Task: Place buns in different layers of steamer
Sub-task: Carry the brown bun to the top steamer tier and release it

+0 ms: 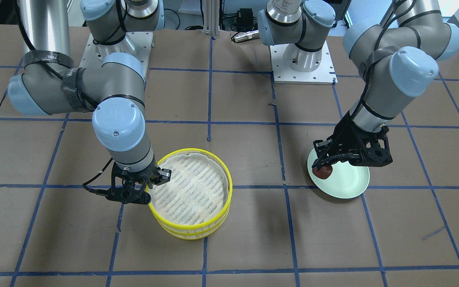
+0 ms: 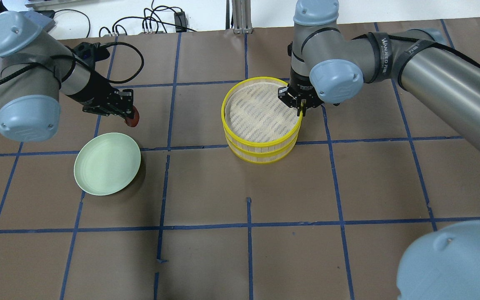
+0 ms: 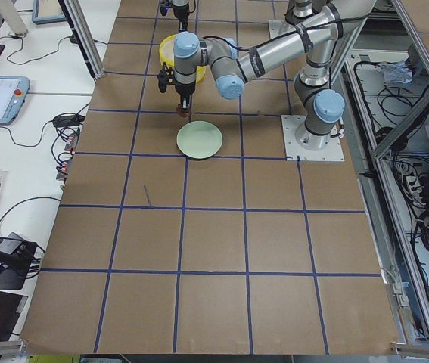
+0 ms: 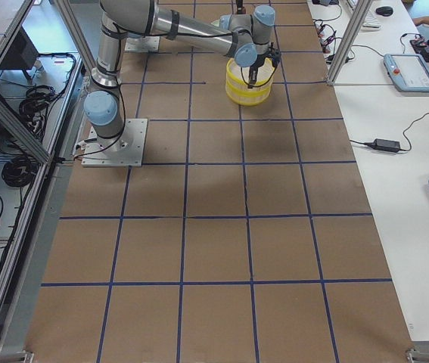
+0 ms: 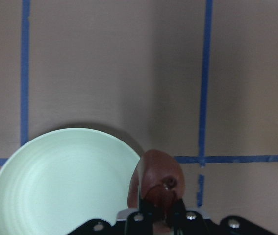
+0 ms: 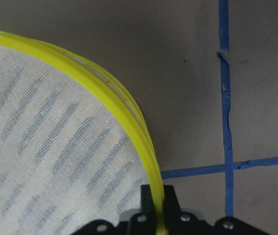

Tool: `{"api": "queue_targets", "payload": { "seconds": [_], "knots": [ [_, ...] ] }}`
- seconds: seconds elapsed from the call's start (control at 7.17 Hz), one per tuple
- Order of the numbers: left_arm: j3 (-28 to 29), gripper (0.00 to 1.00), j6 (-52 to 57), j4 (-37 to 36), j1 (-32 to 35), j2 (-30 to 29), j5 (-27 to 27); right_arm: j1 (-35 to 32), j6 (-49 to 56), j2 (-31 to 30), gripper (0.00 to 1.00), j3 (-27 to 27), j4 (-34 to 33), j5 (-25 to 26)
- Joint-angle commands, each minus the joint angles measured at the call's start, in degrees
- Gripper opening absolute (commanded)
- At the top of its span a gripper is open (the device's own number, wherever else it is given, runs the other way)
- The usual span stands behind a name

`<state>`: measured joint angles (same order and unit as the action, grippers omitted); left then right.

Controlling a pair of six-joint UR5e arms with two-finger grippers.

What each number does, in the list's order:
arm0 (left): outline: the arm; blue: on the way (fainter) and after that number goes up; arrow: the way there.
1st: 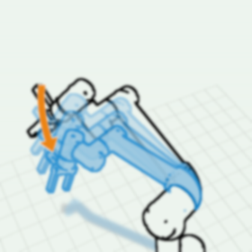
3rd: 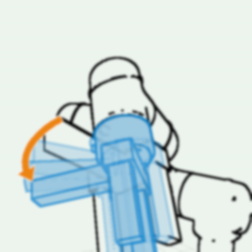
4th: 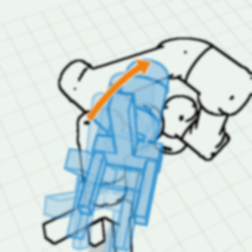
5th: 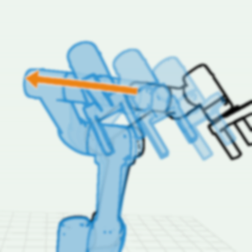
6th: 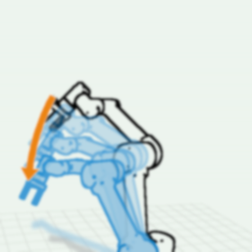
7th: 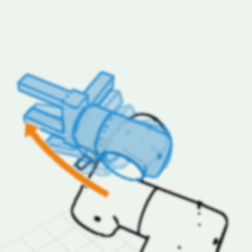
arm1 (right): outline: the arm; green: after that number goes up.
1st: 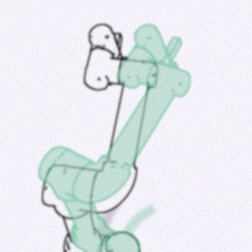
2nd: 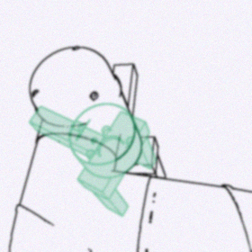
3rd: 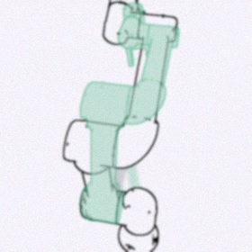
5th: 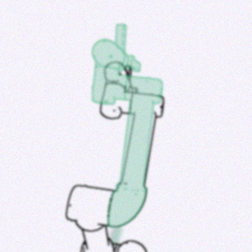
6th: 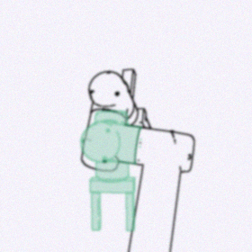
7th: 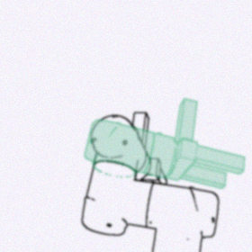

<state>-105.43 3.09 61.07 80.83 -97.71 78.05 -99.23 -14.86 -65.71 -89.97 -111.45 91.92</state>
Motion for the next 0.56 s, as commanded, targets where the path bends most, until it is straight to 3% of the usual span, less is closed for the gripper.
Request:
{"api": "queue_targets", "payload": {
  "seconds": [0.0, 0.28, 0.42],
  "knots": [
    [2.59, 0.11, -10.94, 0.02, 5.8, 0.07, -4.1, 0.0, 0.44, -0.29, 0.68, -0.04, 0.1, 0.27],
    [4.96, 0.11, -23.42, -0.95, 11.68, -1.42, -8.16, 2.62, 5.16, -3.52, 0.71, 1.98, 1.14, 0.19],
    [5.67, 0.11, -28.87, -2.43, 15.54, -2.04, -8.27, 6.46, 11.2, -6.94, 0.71, 3.73, 6.81, 0.1]
  ]
}}
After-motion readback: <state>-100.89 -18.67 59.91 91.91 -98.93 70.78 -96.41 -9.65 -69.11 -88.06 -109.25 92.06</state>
